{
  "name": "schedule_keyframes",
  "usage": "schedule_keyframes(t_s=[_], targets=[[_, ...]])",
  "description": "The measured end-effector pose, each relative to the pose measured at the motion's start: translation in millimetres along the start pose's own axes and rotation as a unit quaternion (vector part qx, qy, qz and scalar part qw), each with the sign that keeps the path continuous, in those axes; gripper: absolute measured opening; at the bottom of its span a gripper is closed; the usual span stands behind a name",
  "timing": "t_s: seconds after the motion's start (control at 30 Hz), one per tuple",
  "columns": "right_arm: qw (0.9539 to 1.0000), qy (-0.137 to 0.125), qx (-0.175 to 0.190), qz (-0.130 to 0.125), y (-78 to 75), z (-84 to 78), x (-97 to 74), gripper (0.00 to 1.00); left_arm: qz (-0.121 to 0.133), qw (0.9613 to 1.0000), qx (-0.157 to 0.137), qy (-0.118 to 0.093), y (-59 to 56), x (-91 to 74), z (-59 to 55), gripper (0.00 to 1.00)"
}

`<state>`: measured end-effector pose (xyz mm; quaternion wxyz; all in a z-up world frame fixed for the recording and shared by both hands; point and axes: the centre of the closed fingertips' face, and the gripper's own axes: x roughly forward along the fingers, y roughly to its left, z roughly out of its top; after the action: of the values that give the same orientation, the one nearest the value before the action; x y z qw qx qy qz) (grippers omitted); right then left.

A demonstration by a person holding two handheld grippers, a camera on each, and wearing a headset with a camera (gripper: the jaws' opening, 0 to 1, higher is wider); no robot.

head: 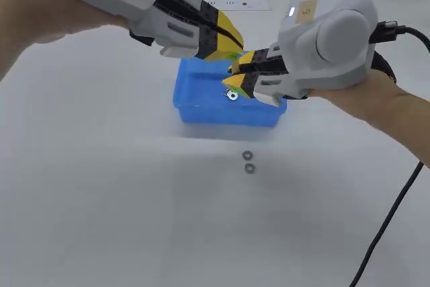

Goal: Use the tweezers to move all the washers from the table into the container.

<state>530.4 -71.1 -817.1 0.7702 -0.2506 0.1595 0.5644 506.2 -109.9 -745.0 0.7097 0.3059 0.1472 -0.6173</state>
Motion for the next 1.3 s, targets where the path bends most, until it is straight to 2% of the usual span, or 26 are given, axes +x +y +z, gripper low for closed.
schedule_keyframes(t_s=[0.13, 0.37, 0.63, 0.8, 1.0, 1.13, 1.3], targets=[[0.9999, 0.01, 0.007, 0.004, -1.1, -9.5, 10.5, 0.11, 0.0, 0.9999, -0.015, 0.007, 3.7, 7.0, -13.2, 0.05], [0.9996, 0.017, 0.019, 0.013, 3.1, -18.5, 20.6, 0.11, -0.003, 0.9993, -0.035, 0.016, 5.2, 12.9, -29.0, 0.05], [0.9995, 0.016, 0.024, 0.011, 1.2, -20.8, 19.5, 0.12, -0.004, 0.9992, -0.037, 0.014, 5.4, 15.7, -29.9, 0.05], [0.9995, 0.015, 0.025, 0.01, 0.0, -20.5, 16.3, 0.13, -0.006, 0.9994, -0.032, 0.015, 3.6, 15.1, -26.9, 0.05], [0.9997, 0.008, 0.022, 0.008, 2.2, -12.0, 7.3, 0.13, -0.002, 0.9996, -0.025, 0.013, 2.4, 7.2, -18.6, 0.05], [0.9998, -0.006, 0.016, 0.002, 2.4, 1.4, -1.4, 0.13, -0.001, 0.9999, -0.011, 0.01, 1.3, -1.5, -5.2, 0.05], [0.9998, -0.018, 0.004, -0.003, 7.4, 19.2, -13.9, 0.13, -0.001, 1.0, 0.008, 0.004, -6.4, -14.6, 13.9, 0.05]])
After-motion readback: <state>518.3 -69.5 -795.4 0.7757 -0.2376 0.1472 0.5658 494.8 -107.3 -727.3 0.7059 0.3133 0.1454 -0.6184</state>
